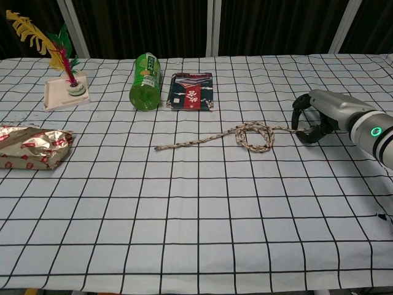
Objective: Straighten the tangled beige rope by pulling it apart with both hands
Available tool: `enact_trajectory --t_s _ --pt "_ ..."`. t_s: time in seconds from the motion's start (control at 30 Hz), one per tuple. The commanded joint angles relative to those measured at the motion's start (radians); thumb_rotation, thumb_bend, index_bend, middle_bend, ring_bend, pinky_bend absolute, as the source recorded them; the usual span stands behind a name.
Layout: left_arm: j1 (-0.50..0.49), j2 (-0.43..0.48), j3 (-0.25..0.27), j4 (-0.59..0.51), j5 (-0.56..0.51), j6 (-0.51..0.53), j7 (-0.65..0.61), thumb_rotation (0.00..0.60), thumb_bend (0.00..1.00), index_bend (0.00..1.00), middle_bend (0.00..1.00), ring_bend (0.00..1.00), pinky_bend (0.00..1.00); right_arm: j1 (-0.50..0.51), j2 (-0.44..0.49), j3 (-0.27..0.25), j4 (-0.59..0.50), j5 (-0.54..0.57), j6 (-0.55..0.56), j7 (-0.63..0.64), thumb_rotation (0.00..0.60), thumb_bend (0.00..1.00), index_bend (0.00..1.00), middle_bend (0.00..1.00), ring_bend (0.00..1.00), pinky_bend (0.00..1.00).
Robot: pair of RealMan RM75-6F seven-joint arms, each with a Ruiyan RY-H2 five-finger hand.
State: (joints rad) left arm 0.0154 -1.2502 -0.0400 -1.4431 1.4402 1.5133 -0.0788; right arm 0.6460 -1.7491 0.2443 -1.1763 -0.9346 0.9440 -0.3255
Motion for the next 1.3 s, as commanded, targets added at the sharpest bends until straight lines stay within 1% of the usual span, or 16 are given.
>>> enact_trajectory --t_s 0.03,0.2,0.33,0.43,0.57,0.7,0.87,1.0,1.17,1.3 --pt "0.001 0.0 0.0 0.0 0.001 0.002 -0.002 0.6 0.12 0.2 0.09 0.0 0.0 0.002 -0.004 0.001 0.004 0.005 -0.001 -0.005 0.6 0.35 0.49 0.13 0.0 0.0" --pt "0.001 0.002 0.0 -0.001 0.004 0.005 -0.005 0.6 0.12 0.2 0.09 0.0 0.0 -0.001 -0.009 0.001 0.007 0.007 0.007 -0.009 0.6 0.36 0.56 0.14 0.0 0.0" --pt "0.001 0.005 0.0 -0.004 0.009 0.009 -0.003 0.6 0.12 0.19 0.09 0.0 0.0 -0.007 -0.001 0.0 -0.006 0.0 0.019 -0.007 0.6 0.4 0.62 0.16 0.0 0.0" --pt "-0.005 0.012 0.001 -0.008 0.021 0.009 0.004 0.6 0.12 0.19 0.09 0.0 0.0 -0.015 0.013 0.001 -0.028 -0.008 0.033 -0.004 0.6 0.44 0.63 0.16 0.0 0.0" --pt "-0.029 0.028 0.0 -0.02 0.061 0.007 0.012 0.6 0.12 0.19 0.09 0.0 0.0 -0.025 0.042 0.0 -0.076 -0.03 0.061 -0.005 0.6 0.44 0.63 0.16 0.0 0.0" --pt "-0.09 0.054 -0.007 -0.041 0.134 -0.019 -0.001 0.6 0.12 0.19 0.09 0.0 0.0 -0.037 0.083 0.0 -0.147 -0.053 0.096 -0.015 0.6 0.46 0.63 0.16 0.0 0.0" --pt "-0.203 0.074 -0.031 -0.095 0.186 -0.119 -0.042 0.6 0.12 0.21 0.09 0.0 0.0 -0.047 0.123 0.0 -0.229 -0.073 0.13 -0.03 0.6 0.48 0.63 0.16 0.0 0.0" --pt "-0.321 0.058 -0.066 -0.154 0.191 -0.242 -0.089 0.6 0.12 0.26 0.1 0.0 0.0 -0.053 0.139 0.002 -0.277 -0.08 0.155 -0.042 0.6 0.49 0.63 0.16 0.0 0.0" --pt "-0.45 -0.005 -0.111 -0.197 0.147 -0.391 -0.096 0.6 0.16 0.34 0.13 0.0 0.0 -0.052 0.146 0.006 -0.303 -0.07 0.165 -0.056 0.6 0.49 0.63 0.16 0.0 0.0" --pt "-0.549 -0.081 -0.144 -0.209 0.07 -0.516 -0.019 0.6 0.19 0.39 0.14 0.0 0.0 -0.048 0.144 0.006 -0.314 -0.062 0.168 -0.069 0.6 0.49 0.63 0.16 0.0 0.0"
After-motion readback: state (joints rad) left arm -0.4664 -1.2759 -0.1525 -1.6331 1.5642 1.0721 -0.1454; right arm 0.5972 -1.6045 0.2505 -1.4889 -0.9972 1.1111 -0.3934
